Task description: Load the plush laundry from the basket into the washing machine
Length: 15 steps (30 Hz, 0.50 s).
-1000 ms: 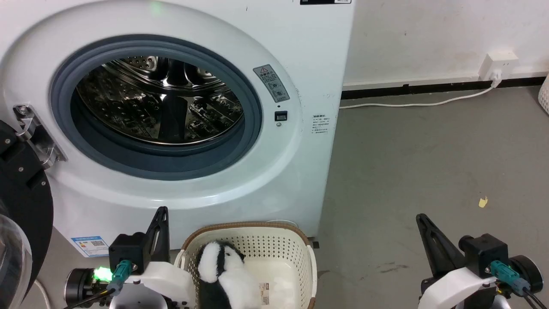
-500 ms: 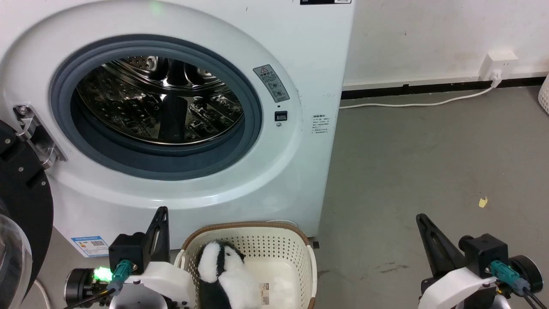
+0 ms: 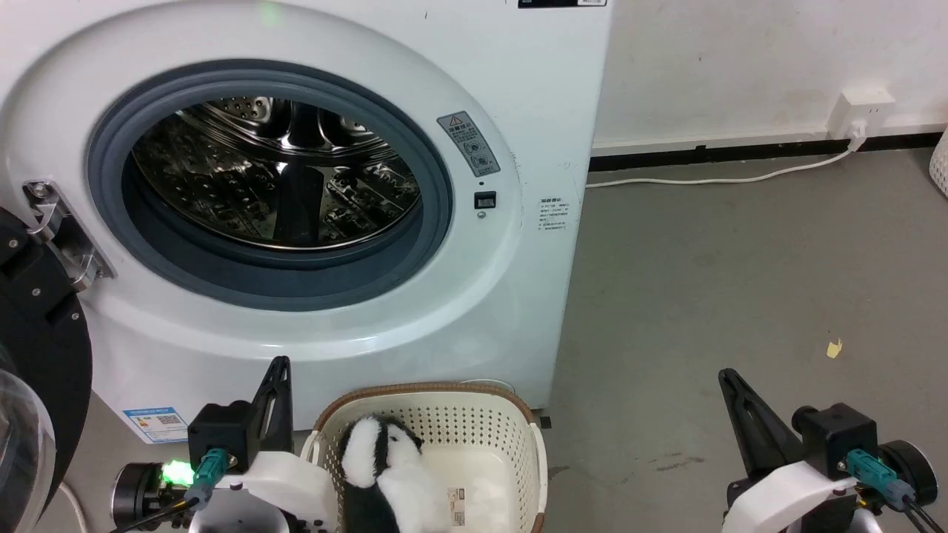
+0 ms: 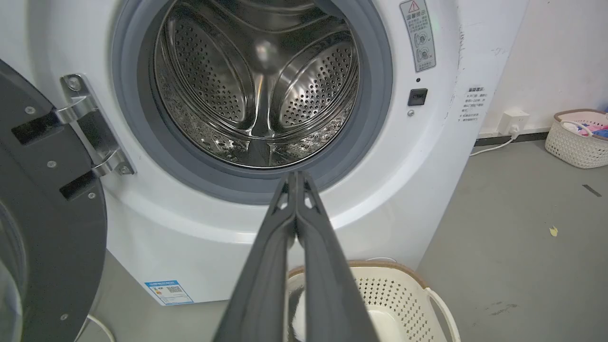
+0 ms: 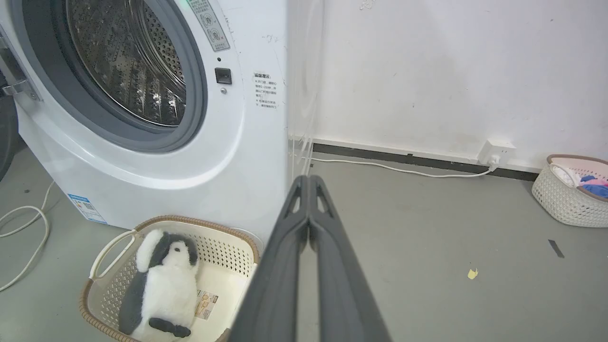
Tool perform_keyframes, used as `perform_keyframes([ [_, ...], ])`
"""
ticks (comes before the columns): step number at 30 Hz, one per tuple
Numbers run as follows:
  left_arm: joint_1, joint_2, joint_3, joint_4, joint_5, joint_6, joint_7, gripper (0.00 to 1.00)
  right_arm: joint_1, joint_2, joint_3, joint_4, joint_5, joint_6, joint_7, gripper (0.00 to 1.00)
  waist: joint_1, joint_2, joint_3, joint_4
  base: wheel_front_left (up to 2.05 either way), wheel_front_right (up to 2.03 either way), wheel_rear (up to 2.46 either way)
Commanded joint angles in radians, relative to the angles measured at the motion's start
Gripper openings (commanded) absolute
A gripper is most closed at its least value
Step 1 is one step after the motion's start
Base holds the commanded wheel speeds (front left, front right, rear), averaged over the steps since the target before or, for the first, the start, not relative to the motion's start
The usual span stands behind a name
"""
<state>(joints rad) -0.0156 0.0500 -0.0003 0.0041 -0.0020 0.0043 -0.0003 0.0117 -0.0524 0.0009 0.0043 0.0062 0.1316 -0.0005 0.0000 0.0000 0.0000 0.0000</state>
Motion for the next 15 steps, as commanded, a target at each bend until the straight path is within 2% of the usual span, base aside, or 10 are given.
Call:
perform_keyframes([
  [1,0.016,0.000,0.000,-0.004,0.002,-0.004,0.000,0.00,-0.012,0.002,-0.001,-0.004,-0.006,-0.001,0.000,0.00,0.0000,0.0000,0.000,0.000,0.00,0.00,0.00],
  [15,0.016,0.000,0.000,-0.004,0.002,-0.004,0.000,0.00,-0.012,0.002,-0.001,-0.004,-0.006,-0.001,0.000,0.00,0.0000,0.0000,0.000,0.000,0.00,0.00,0.00],
])
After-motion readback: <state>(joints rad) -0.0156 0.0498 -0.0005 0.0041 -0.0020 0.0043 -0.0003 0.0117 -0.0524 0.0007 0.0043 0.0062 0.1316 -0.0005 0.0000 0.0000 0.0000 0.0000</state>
